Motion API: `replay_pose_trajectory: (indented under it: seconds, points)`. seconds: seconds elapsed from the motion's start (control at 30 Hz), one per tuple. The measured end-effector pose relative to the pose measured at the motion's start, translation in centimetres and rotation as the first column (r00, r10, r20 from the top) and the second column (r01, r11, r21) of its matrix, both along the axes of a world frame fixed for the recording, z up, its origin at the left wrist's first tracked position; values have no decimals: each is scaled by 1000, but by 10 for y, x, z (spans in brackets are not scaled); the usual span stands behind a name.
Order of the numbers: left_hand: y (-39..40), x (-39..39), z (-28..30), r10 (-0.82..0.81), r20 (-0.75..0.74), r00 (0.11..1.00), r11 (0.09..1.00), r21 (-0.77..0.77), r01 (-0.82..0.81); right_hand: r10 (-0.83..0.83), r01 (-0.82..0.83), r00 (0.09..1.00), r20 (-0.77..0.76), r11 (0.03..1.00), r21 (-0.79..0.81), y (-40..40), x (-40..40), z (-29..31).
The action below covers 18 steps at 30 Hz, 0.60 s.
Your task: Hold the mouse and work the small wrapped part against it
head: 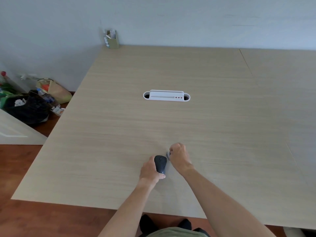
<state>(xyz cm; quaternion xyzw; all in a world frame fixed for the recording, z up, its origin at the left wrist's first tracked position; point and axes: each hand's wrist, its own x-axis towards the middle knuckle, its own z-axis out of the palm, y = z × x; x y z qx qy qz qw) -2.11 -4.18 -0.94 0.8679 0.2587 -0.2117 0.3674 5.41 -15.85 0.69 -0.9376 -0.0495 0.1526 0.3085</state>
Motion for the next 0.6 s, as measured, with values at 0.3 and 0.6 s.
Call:
replay_pose_trajectory:
  seconds: [0.3,0.6]
  points:
    - [-3,5,4,13,24,1000,1000,-17,-12,37,-22,995,-95,987,159,-8,-5,-9]
    - [-1,6,2,16,49,999,999,-33,-14,94,-78,993,-67,974,212,-2,-22,-7]
